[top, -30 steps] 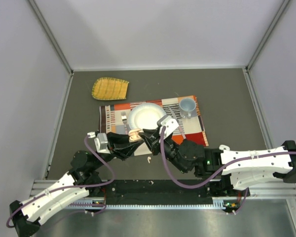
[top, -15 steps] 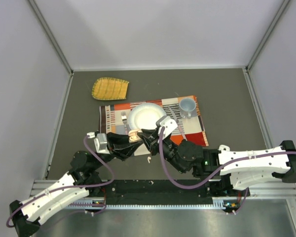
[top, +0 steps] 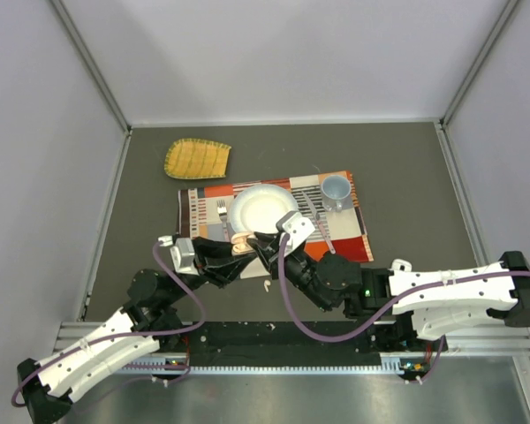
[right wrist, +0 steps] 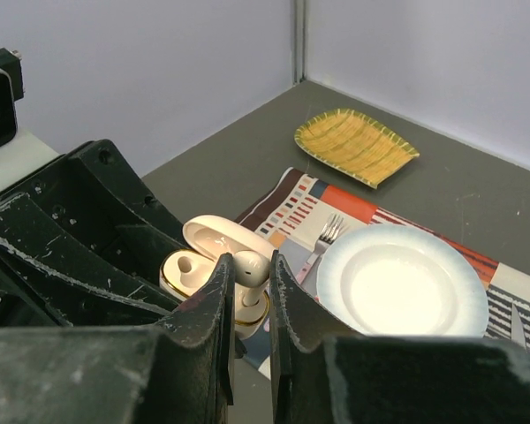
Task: Insert the wireless bluetooth earbuds into the charging case
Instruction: Insert the right earbud into the right side groove of the charging case, then adjust the right earbud in the right side groove of the charging case.
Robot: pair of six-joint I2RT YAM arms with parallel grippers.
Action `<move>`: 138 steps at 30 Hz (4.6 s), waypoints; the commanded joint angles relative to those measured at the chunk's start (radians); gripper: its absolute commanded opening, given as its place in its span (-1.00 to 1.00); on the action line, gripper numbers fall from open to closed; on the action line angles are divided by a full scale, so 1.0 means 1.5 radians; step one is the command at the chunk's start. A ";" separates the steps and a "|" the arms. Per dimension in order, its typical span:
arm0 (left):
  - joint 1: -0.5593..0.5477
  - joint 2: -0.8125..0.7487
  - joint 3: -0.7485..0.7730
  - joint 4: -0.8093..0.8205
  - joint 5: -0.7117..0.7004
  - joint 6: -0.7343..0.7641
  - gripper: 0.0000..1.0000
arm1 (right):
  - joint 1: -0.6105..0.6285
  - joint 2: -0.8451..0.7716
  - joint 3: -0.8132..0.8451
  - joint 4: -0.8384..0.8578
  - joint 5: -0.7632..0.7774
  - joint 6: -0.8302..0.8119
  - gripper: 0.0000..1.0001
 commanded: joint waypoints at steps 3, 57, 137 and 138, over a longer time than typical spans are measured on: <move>-0.001 -0.011 0.003 0.067 -0.020 -0.001 -1.00 | 0.009 0.001 -0.012 -0.047 -0.029 -0.038 -1.00; -0.002 0.010 0.001 0.084 -0.013 0.002 -1.00 | 0.006 -0.027 0.065 -0.152 -0.001 0.070 0.54; -0.002 0.048 0.012 0.120 0.049 0.005 -1.00 | -0.079 -0.066 0.065 -0.169 -0.134 0.174 -0.48; -0.001 0.047 0.011 0.119 0.048 0.005 -1.00 | -0.079 -0.066 0.065 -0.169 -0.133 0.174 -0.48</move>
